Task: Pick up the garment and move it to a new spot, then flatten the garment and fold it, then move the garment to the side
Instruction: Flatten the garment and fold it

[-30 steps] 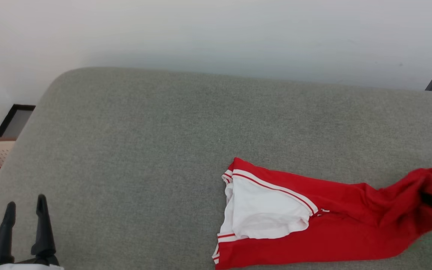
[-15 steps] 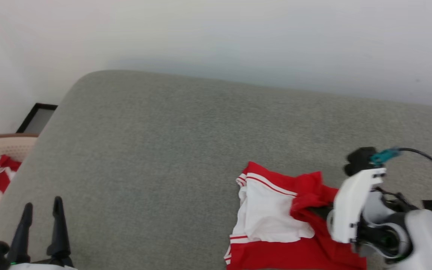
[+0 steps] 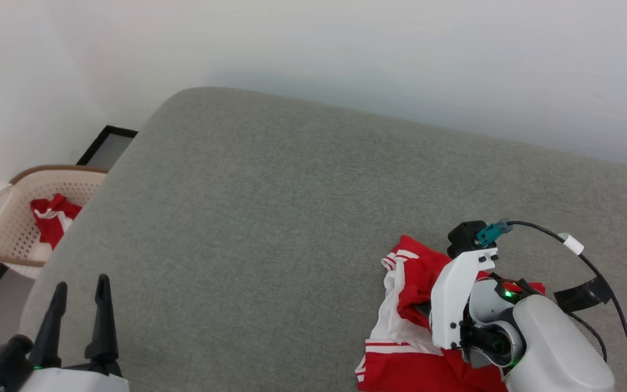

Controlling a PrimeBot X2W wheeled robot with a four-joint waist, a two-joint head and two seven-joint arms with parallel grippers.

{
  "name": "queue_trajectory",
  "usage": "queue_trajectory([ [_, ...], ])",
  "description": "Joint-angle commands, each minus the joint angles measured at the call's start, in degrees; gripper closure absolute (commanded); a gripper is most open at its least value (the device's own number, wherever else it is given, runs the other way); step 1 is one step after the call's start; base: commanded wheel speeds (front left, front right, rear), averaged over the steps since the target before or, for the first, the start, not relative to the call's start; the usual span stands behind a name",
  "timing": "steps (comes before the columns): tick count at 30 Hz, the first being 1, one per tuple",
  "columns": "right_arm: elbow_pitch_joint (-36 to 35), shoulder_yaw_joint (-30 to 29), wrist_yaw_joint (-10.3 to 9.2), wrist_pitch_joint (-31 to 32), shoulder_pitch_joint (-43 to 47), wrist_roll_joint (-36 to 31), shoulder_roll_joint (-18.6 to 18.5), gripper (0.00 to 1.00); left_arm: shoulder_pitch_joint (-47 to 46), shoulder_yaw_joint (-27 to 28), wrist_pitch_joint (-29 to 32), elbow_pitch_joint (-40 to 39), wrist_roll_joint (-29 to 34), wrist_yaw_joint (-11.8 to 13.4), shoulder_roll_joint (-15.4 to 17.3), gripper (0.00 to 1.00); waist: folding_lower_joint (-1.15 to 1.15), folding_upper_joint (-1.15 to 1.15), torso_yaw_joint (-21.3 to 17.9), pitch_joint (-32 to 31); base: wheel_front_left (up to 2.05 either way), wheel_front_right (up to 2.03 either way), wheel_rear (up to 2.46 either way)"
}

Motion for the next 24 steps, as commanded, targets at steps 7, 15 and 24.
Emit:
queue_trajectory([
  [7, 6.19, 3.12, -0.09, -3.64, -4.35, 1.05, 0.76, 0.00, -0.31, 0.78, -0.04, -0.02, 0.16, -0.13, -0.43, 0.00, 0.00, 0.00, -0.37, -0.11, 0.00, 0.00, 0.00],
  [15, 2.39, 6.09, -0.09, -5.35, -5.75, 6.25, -2.29, 0.00, 0.81, 2.01, -0.04, -0.84, 0.63, -0.13, -0.40, 0.00, 0.00, 0.00, -3.81, -1.16, 0.00, 0.00, 0.00],
  [24, -6.59, 4.87, -0.08, -8.40, -2.67, 9.71, -7.65, 0.00, 2.24, 2.55, -0.04, -1.97, 0.57, -0.13, 0.09, 0.00, 0.00, 0.00, -9.00, -2.06, 0.00, 0.00, 0.00],
])
